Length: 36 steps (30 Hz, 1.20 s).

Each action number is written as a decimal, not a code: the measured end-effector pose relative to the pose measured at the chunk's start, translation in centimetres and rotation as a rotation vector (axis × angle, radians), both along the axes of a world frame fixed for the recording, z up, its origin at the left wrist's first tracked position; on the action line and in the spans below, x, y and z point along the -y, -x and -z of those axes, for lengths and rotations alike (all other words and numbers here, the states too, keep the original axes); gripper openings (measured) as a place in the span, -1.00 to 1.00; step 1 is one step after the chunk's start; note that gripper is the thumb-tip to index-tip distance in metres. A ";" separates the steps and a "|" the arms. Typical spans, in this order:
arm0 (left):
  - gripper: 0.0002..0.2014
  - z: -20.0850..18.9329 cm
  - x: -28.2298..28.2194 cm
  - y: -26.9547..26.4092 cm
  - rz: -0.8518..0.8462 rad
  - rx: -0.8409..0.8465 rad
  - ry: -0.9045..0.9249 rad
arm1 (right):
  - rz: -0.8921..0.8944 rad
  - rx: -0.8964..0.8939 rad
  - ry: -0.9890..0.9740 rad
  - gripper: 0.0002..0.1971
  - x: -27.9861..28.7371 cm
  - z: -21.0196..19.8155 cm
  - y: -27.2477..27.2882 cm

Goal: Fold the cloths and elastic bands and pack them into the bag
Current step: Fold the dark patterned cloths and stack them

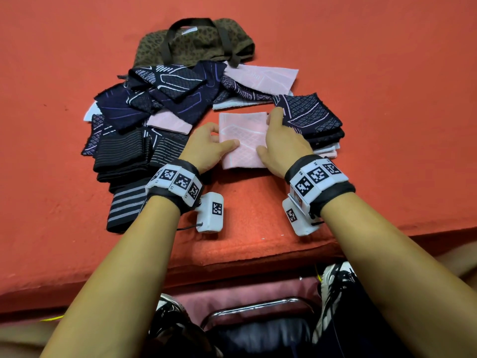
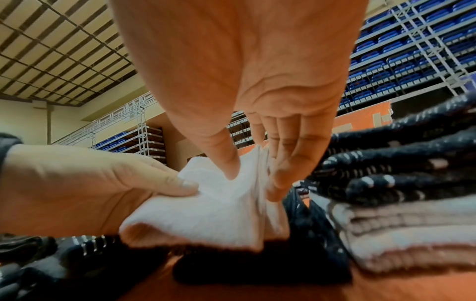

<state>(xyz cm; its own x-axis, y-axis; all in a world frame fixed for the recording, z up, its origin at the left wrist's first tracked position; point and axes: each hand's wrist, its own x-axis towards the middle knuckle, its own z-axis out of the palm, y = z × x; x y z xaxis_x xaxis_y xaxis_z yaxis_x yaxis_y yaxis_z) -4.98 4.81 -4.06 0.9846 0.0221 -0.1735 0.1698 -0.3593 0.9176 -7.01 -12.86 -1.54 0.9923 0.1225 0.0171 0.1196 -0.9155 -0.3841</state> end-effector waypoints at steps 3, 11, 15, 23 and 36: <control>-0.67 0.2 0.2 -0.2 -0.039 0.024 -0.009 | -0.031 -0.085 0.114 -0.47 0.1 0.6 0.1; -0.60 0.4 0.6 -0.4 -0.152 0.032 0.082 | -0.041 -0.048 0.049 -0.63 0.3 0.3 -0.3; -0.68 0.0 0.6 0.0 -0.100 -0.034 0.207 | -0.005 0.032 -0.003 -0.66 0.4 0.0 -0.8; -0.61 0.6 0.6 0.0 -0.060 0.006 0.160 | -0.023 0.086 0.029 -0.64 0.1 0.0 -1.2; -0.87 1.0 1.1 -0.5 -0.013 0.104 -0.053 | 0.006 0.009 0.133 -0.63 0.5 -0.4 -0.5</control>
